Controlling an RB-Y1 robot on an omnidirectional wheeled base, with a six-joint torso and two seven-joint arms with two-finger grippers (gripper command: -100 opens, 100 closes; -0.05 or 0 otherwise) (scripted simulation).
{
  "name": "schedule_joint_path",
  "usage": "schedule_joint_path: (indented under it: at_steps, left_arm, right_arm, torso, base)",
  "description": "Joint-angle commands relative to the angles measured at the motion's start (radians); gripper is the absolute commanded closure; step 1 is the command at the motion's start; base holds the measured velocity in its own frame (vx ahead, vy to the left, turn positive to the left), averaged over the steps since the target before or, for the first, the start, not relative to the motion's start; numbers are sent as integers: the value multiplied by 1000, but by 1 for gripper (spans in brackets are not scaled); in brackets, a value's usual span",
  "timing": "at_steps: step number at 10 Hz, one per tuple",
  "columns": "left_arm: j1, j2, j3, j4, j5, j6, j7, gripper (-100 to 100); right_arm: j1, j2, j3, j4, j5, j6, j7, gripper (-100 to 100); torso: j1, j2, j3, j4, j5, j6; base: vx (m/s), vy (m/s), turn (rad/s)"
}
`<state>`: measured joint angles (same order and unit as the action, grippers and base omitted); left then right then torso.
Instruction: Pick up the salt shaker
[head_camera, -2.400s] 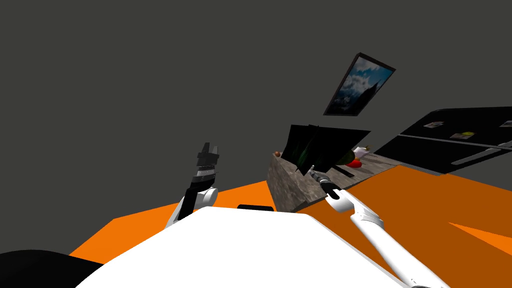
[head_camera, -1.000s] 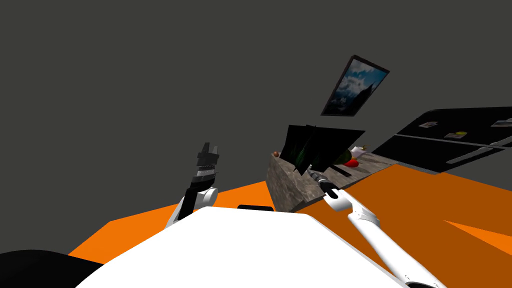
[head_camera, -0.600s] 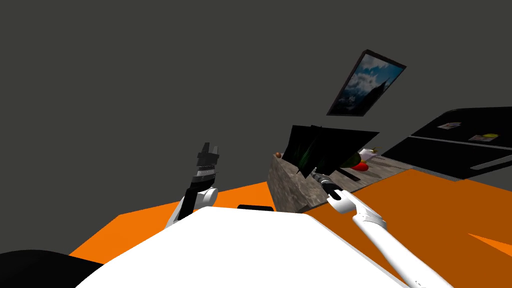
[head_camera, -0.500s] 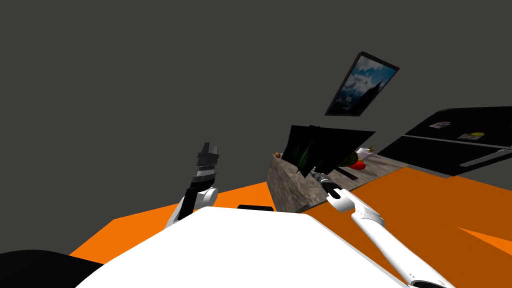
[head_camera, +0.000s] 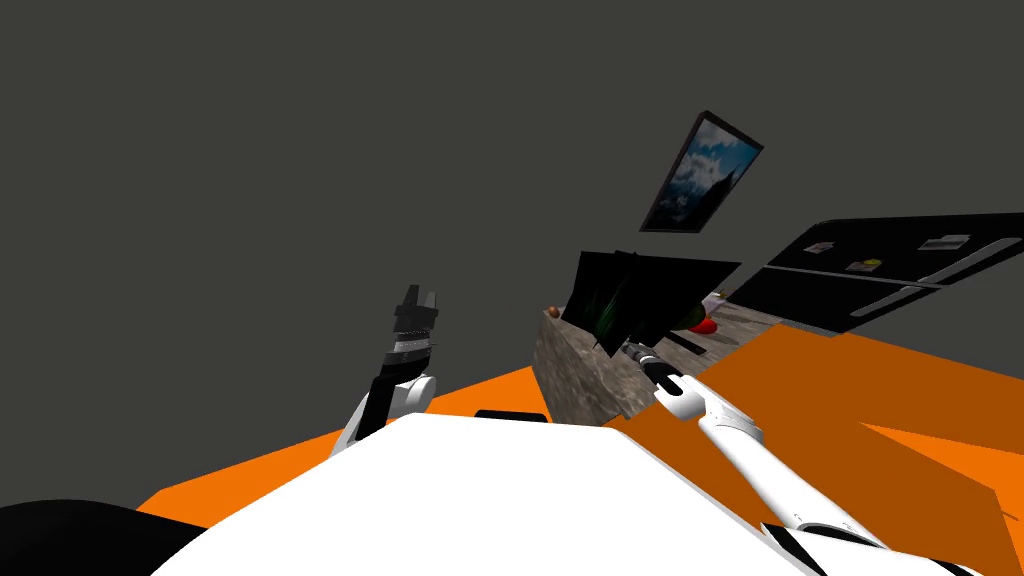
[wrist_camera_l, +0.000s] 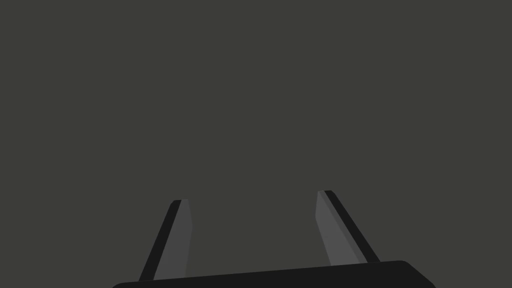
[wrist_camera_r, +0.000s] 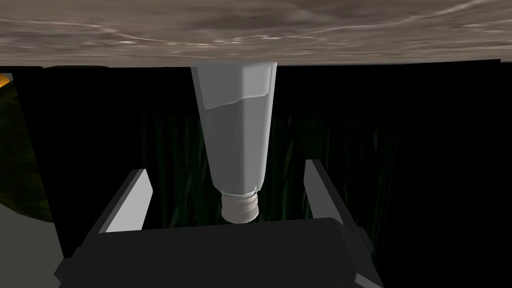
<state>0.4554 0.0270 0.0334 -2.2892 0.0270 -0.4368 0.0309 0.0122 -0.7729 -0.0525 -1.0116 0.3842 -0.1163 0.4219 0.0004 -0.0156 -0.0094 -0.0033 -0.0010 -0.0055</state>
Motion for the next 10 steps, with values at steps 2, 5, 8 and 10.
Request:
schedule_joint_path:
  at_steps: [2, 5, 8, 10]
  left_arm:
    - [0, 0, 0, 0, 0, 0, 0, 0]
    - [0, 0, 0, 0, 0, 0, 0, 0]
    - [0, 0, 0, 0, 0, 0, 0, 0]
    - [0, 0, 0, 0, 0, 0, 0, 0]
  right_arm:
    - [-44, -19, 21, 79, -8, -71, 5, -100]
    - [-83, -31, 36, 168, -13, -145, 12, -100]
    - [-123, -44, 52, 264, -18, -227, 19, -100]
    - [-162, -56, 68, 321, -23, -275, 26, -100]
  torso:
    - [-1, 3, 2, 1, 0, 0]
    - [-2, 3, 2, 1, 0, 0]
    - [0, 1, 0, 0, 0, 1]
    - [-1, 2, 1, 0, 0, 0]
  base:
    - [30, 40, -68]
    - [45, 45, -86]
    - [67, 59, -123]
    - [41, 43, -51]
